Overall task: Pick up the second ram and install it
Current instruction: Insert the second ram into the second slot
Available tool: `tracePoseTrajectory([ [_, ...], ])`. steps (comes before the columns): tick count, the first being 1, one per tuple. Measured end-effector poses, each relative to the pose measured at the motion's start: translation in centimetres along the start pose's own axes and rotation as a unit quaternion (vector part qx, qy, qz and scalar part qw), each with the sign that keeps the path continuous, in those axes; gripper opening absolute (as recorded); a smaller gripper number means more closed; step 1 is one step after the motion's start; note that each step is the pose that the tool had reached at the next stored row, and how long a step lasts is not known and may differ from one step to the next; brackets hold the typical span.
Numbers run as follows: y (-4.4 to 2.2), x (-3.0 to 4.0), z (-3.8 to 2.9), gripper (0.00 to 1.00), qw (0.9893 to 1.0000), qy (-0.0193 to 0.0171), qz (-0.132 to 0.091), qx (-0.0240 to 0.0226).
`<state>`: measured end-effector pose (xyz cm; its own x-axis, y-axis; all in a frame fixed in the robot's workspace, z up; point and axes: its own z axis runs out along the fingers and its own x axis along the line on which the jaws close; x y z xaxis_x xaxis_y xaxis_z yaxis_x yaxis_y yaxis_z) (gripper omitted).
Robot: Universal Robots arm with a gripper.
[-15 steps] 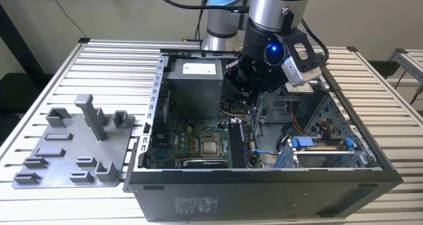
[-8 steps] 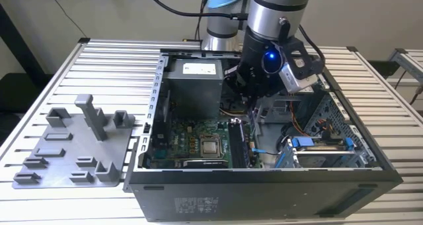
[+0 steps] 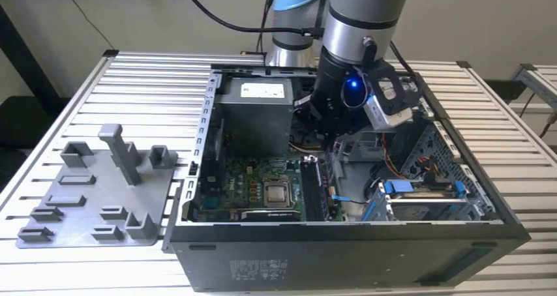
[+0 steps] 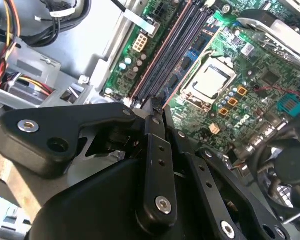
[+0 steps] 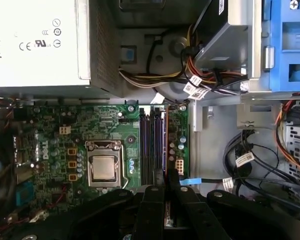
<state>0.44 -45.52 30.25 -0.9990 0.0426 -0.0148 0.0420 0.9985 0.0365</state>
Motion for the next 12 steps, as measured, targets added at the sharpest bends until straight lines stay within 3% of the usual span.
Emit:
tracePoseTrajectory([
  [7, -0.05, 0.61, 1.21, 0.14, 1.0, -0.0007, 0.0, 0.0],
  [12, -0.09, 0.66, 2.05, 0.14, 1.0, -0.0003, 0.0, -0.0001],
])
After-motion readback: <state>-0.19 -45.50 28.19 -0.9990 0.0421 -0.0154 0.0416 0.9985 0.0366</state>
